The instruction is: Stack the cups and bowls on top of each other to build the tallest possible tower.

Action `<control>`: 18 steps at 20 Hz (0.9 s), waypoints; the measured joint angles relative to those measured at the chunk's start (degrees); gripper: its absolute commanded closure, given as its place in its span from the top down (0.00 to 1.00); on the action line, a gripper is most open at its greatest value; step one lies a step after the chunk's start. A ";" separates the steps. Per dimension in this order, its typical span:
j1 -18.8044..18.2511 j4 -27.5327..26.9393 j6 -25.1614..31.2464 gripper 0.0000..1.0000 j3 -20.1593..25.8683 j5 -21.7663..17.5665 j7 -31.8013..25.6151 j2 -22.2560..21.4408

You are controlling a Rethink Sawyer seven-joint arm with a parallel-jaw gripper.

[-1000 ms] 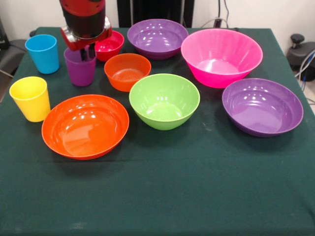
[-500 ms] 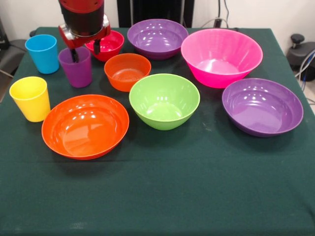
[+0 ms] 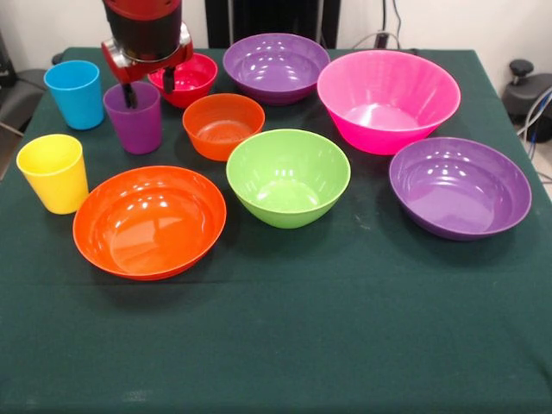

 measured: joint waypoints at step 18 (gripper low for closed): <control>0.16 0.21 0.01 1.00 0.00 0.01 0.00 -3.90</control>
